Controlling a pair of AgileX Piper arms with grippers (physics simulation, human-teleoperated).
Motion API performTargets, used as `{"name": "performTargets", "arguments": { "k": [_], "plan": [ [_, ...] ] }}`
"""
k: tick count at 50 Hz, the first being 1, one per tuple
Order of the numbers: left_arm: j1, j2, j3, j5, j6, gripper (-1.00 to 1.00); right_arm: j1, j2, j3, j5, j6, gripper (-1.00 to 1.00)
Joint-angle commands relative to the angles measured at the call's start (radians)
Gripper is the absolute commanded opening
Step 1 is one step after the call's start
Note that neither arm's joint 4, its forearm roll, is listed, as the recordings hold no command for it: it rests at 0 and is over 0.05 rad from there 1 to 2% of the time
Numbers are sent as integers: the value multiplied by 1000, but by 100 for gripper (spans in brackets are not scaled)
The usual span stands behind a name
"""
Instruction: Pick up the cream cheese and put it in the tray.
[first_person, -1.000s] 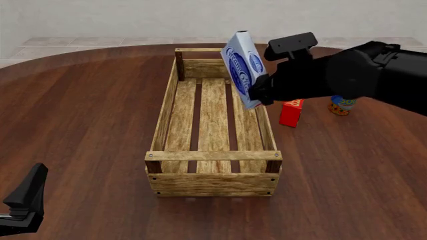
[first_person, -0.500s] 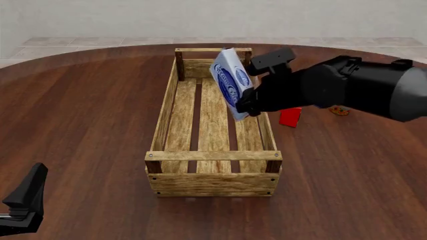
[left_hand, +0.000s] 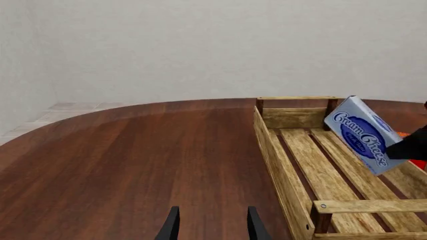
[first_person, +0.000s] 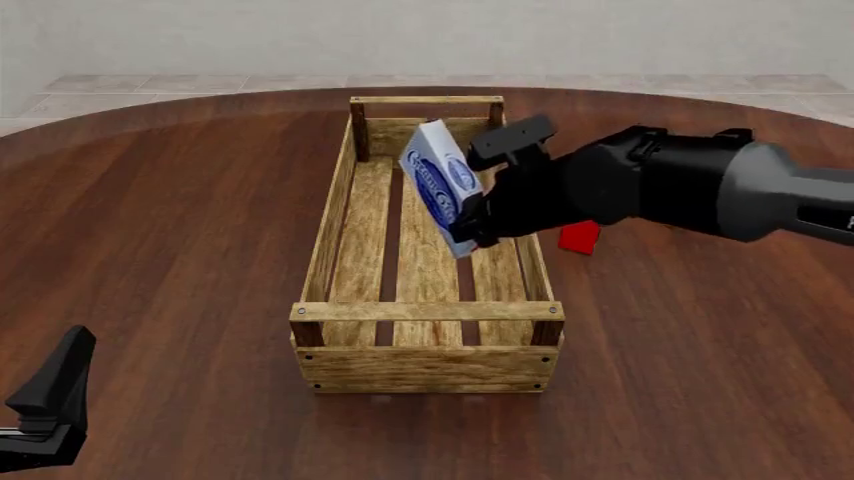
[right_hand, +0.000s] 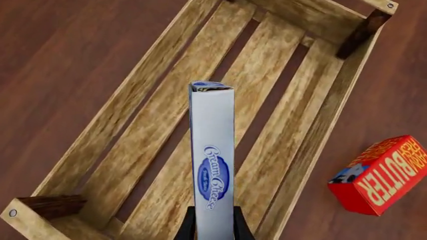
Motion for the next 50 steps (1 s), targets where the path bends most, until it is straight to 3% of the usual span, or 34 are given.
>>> {"name": "performTargets", "arguments": {
  "k": [1,18,42,50],
  "plan": [
    [0,1,1,-3,0,100,-7,52,-14,-15,-14,-100],
    [0,3,0,-3,0,100,24,131,-65,4,-27,-100],
    [0,7,2,-8,0,100,-6,186,-60,14,-97,-100],
    [-1,7,1,-7,0,100,-1,206,-86,36,-98,-100]
  ]
}}
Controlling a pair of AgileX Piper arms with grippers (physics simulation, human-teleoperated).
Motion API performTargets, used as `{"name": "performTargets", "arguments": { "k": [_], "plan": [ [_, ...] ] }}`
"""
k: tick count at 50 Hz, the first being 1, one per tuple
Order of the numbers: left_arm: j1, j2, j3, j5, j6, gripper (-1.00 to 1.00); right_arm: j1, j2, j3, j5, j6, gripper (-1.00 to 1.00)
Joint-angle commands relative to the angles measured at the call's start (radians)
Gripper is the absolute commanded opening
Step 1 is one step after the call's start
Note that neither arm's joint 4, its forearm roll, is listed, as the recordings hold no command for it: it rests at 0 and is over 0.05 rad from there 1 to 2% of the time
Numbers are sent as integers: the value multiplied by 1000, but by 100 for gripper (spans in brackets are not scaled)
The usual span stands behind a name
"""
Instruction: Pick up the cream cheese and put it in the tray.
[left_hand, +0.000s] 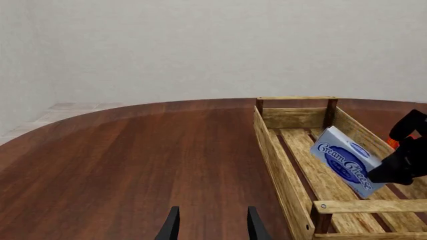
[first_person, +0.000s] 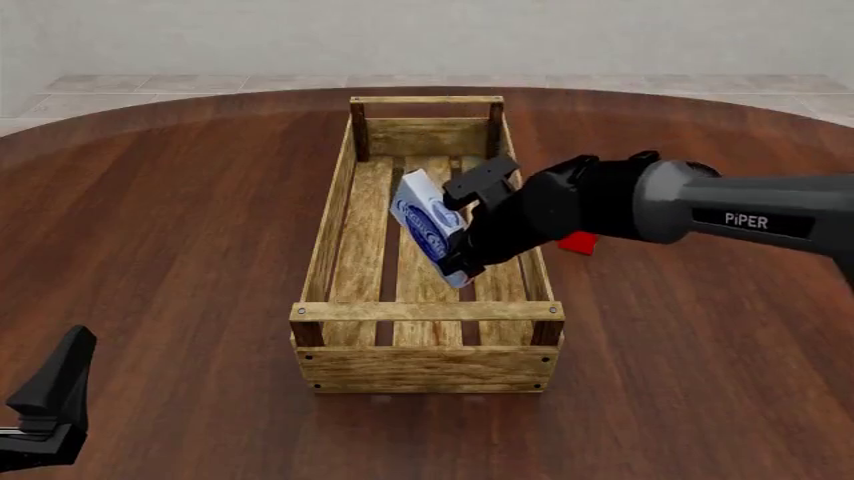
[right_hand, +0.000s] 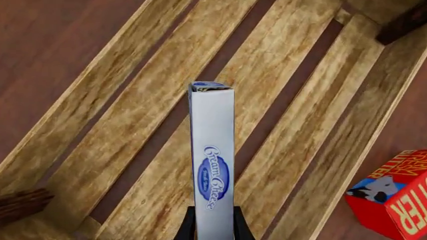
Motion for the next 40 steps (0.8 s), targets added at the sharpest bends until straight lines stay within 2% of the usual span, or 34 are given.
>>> {"name": "performTargets", "arguments": {
  "k": [1,27,40],
  "plan": [
    [0,4,1,-5,0,100,-3,28,-27,20,-8,-100],
    [0,0,1,-1,0,100,-22,113,-70,21,-51,-100],
    [-1,1,1,-1,0,100,-7,148,-78,14,-44,-100]
  ]
}}
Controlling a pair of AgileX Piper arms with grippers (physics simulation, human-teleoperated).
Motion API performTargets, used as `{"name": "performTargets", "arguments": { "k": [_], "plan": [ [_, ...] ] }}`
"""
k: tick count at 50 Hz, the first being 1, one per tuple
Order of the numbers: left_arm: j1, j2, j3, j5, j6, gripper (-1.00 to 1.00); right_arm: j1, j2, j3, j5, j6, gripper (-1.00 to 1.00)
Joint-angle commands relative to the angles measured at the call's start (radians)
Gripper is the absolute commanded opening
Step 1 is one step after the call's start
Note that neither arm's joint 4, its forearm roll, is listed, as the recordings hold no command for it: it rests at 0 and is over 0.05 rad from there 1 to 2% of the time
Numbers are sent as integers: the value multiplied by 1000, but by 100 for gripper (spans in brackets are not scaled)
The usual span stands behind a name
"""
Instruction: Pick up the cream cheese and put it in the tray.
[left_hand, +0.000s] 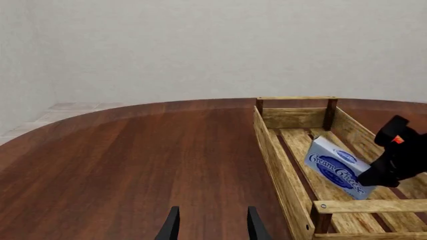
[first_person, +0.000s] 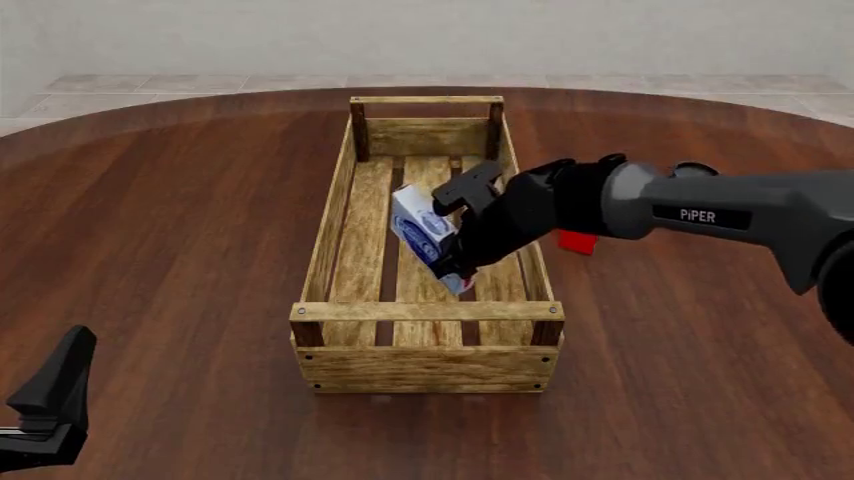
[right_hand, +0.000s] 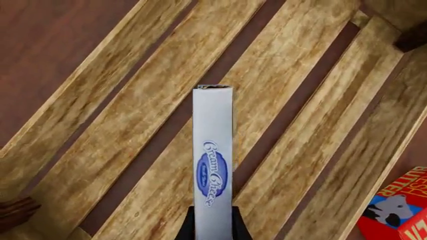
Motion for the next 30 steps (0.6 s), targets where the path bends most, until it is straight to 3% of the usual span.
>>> {"name": "performTargets", "arguments": {
  "k": [1,19,20,30],
  "plan": [
    [0,1,0,0,1,100,-2,52,1,-6,20,-100],
    [0,0,0,0,0,100,3,43,4,8,51,-100],
    [0,1,0,0,1,100,4,41,0,13,54,100],
    [0,-2,0,1,-1,100,5,40,-14,21,58,100]
  ]
}}
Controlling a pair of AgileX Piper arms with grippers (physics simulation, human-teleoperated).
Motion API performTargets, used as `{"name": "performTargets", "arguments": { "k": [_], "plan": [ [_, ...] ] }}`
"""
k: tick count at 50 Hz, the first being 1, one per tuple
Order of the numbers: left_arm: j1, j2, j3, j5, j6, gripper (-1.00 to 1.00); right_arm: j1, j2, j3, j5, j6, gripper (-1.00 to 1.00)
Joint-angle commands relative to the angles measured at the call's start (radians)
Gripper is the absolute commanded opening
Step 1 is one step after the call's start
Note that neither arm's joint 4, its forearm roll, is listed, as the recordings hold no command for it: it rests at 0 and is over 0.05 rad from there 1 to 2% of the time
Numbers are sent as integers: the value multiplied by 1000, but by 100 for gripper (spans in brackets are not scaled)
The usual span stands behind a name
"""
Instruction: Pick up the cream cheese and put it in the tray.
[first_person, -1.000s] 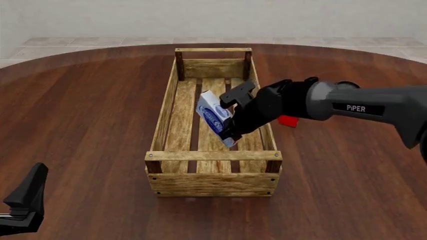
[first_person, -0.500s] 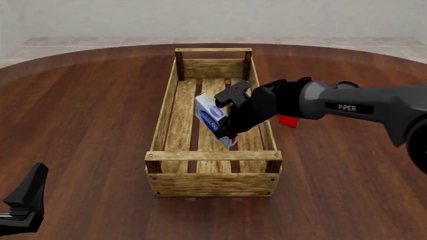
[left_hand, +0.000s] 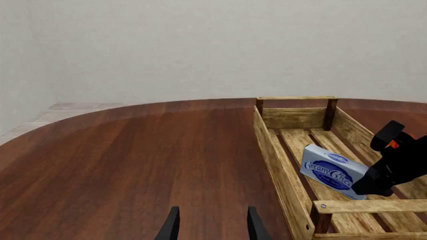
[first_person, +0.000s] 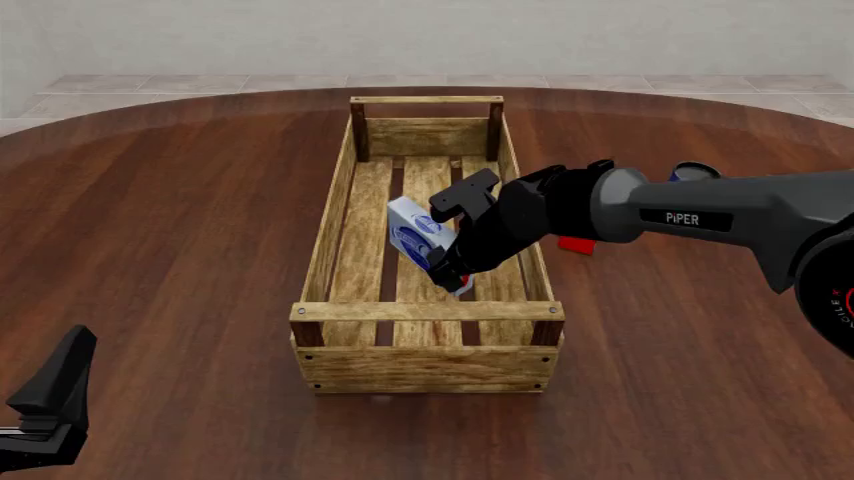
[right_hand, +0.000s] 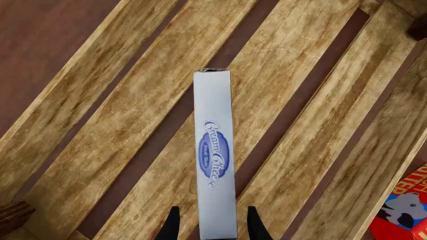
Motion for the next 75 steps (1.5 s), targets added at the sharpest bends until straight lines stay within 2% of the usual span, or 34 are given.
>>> {"name": "performTargets", "arguments": {
  "k": [1,8,26,62,75],
  "plan": [
    [0,-1,0,1,-1,100,-11,6,-7,11,7,100],
    [0,1,0,0,1,100,-8,0,-18,19,-2,100],
    [0,1,0,0,1,100,7,-42,-31,48,30,100],
    [-1,-6,-3,9,0,100,2,-165,-1,85,-15,100],
    [-1,-8,-1,8,0,100,1,-243,22,95,4,100]
  ]
}}
